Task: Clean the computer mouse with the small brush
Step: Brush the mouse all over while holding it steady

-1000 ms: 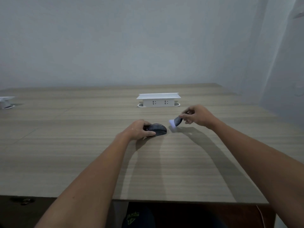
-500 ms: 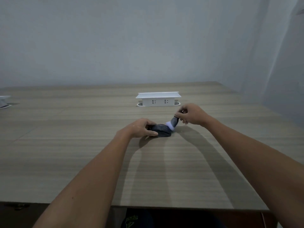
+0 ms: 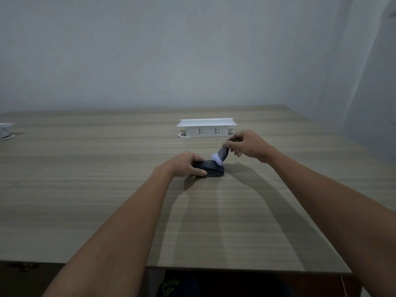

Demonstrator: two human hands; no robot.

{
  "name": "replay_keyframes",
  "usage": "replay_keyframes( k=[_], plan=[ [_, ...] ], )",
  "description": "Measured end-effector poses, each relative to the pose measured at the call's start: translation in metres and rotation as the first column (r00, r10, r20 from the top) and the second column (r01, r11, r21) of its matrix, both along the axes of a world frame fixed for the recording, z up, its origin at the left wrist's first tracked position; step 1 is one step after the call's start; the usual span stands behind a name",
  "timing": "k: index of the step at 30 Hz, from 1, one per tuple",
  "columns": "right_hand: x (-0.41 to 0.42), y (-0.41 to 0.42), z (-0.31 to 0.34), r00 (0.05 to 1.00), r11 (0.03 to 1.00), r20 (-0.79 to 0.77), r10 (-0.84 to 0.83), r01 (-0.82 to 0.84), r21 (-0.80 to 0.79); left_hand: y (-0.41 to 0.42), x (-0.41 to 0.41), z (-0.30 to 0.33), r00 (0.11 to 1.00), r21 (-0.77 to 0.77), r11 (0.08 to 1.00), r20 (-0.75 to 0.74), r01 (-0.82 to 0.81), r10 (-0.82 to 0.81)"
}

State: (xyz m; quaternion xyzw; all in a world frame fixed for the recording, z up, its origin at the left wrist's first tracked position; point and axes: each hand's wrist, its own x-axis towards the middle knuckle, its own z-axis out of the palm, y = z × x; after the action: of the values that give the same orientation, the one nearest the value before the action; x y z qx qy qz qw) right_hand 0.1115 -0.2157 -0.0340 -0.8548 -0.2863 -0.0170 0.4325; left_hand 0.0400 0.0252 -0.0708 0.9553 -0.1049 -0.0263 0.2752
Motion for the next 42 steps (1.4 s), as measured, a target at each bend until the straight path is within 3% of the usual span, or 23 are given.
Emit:
replay_keyframes(
  k=[4, 8, 10, 13, 17, 18, 22, 26, 30, 32, 35, 39, 42],
  plan=[
    [0.002, 0.001, -0.002, 0.983, 0.97, 0.171, -0.069, 0.107, -0.22, -0.001, 0.002, -0.002, 1.0, 0.002, 1.0, 0.005, -0.016, 0.016],
    [-0.002, 0.004, 0.003, 0.999, 1.0, 0.044, -0.031, 0.031, 0.001, -0.001, 0.003, -0.003, 1.0, 0.003, 1.0, 0.01, -0.016, 0.016],
    [-0.002, 0.007, 0.002, 1.0, 0.999, 0.012, -0.002, 0.003, -0.051, -0.001, 0.003, -0.003, 1.0, 0.001, 1.0, 0.011, -0.017, 0.017],
    [-0.002, 0.006, 0.004, 0.983, 0.962, 0.169, -0.064, 0.106, -0.253, -0.001, 0.004, -0.004, 1.0, 0.003, 1.0, 0.01, -0.021, 0.021],
    [-0.007, 0.006, 0.009, 0.999, 0.998, 0.054, -0.006, 0.009, -0.056, -0.001, 0.004, -0.004, 1.0, -0.001, 1.0, 0.013, -0.014, 0.014],
    [-0.008, 0.006, 0.008, 0.999, 0.998, 0.039, 0.011, -0.008, -0.068, -0.002, 0.003, -0.003, 1.0, -0.001, 1.0, 0.012, -0.013, 0.013],
    [-0.006, 0.005, 0.008, 0.98, 0.947, 0.187, -0.067, 0.121, -0.298, -0.002, 0.004, -0.003, 1.0, 0.018, 1.0, 0.018, -0.017, 0.017],
    [-0.012, 0.007, 0.013, 0.997, 0.992, 0.076, -0.005, 0.014, -0.122, -0.003, 0.004, -0.003, 0.999, 0.028, 0.999, 0.025, -0.024, 0.023],
    [-0.012, 0.009, 0.012, 0.984, 0.947, 0.172, -0.038, 0.09, -0.307, -0.005, 0.004, -0.003, 0.999, 0.033, 0.999, 0.026, -0.036, 0.035],
    [-0.01, 0.009, 0.013, 0.981, 0.955, 0.182, -0.064, 0.114, -0.274, -0.006, 0.004, -0.003, 0.999, 0.045, 0.998, 0.03, -0.045, 0.043],
    [-0.015, 0.011, 0.013, 0.997, 0.988, 0.075, 0.003, 0.009, -0.152, -0.006, 0.004, -0.003, 0.998, 0.049, 0.997, 0.029, -0.052, 0.05],
    [-0.011, 0.008, 0.008, 0.974, 0.945, 0.218, -0.063, 0.128, -0.3, -0.008, 0.005, -0.003, 0.998, 0.061, 0.997, 0.043, -0.057, 0.055],
    [-0.011, 0.004, 0.007, 0.99, 0.981, 0.126, -0.059, 0.081, -0.174, -0.008, 0.006, -0.003, 0.997, 0.059, 0.996, 0.041, -0.065, 0.063]
  ],
)
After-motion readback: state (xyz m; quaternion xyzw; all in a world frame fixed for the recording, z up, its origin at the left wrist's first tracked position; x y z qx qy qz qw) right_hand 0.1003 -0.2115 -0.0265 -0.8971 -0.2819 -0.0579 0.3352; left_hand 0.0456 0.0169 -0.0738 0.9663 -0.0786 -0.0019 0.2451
